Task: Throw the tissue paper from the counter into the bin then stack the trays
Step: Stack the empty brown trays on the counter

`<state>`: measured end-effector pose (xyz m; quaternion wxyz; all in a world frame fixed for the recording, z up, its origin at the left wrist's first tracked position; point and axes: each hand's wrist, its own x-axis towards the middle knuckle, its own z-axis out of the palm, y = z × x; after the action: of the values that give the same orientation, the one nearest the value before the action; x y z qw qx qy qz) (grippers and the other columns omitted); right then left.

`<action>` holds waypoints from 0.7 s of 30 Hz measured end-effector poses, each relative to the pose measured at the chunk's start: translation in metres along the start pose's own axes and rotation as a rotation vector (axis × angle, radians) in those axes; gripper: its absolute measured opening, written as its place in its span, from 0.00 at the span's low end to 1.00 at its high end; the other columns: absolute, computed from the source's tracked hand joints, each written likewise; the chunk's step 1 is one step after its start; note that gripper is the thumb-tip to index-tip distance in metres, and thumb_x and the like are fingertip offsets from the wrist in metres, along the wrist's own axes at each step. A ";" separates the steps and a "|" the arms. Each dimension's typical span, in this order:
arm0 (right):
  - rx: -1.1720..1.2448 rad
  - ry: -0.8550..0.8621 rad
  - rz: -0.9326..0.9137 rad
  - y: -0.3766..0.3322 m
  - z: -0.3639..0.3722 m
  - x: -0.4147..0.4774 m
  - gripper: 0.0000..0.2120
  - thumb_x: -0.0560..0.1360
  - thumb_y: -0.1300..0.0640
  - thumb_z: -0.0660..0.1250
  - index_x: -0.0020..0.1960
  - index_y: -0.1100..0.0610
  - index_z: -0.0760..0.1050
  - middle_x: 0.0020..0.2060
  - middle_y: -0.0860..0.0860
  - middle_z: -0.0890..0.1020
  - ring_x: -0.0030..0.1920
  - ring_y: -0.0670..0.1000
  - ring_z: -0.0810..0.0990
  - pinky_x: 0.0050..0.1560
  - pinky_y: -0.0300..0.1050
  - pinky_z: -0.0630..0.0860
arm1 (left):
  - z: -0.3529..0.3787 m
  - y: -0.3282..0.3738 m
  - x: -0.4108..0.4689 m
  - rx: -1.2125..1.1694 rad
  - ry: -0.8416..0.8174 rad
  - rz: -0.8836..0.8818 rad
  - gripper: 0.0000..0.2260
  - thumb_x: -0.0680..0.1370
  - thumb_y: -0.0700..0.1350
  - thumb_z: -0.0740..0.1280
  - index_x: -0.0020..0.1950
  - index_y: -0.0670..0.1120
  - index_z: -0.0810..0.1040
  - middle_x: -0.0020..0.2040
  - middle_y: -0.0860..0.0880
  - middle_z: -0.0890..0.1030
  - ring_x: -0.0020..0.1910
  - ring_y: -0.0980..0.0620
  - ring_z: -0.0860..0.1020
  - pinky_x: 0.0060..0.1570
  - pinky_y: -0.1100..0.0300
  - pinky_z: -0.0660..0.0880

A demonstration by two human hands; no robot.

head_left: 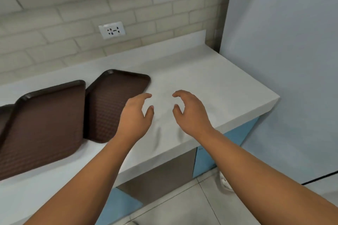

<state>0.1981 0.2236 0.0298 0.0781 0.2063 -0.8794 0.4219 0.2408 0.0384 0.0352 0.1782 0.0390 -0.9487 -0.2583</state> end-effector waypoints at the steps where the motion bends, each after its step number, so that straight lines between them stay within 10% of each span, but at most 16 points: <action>1: 0.001 -0.020 -0.016 -0.014 0.018 0.004 0.17 0.78 0.57 0.63 0.66 0.52 0.73 0.66 0.46 0.75 0.67 0.46 0.71 0.65 0.35 0.64 | -0.015 -0.018 -0.001 0.001 0.012 -0.024 0.18 0.80 0.48 0.65 0.70 0.50 0.73 0.67 0.53 0.75 0.67 0.53 0.71 0.65 0.61 0.67; 21: -0.124 -0.423 0.111 -0.172 0.305 0.067 0.23 0.78 0.51 0.63 0.71 0.56 0.69 0.64 0.53 0.77 0.62 0.54 0.76 0.63 0.48 0.73 | -0.176 -0.386 -0.022 0.522 -0.005 -0.600 0.25 0.78 0.53 0.65 0.73 0.46 0.66 0.73 0.41 0.66 0.69 0.36 0.65 0.65 0.39 0.67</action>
<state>0.2230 -0.1287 -0.0200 -0.1187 0.2361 -0.9105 0.3181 0.3174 -0.3752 -0.0255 0.0767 0.3578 -0.9293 -0.0491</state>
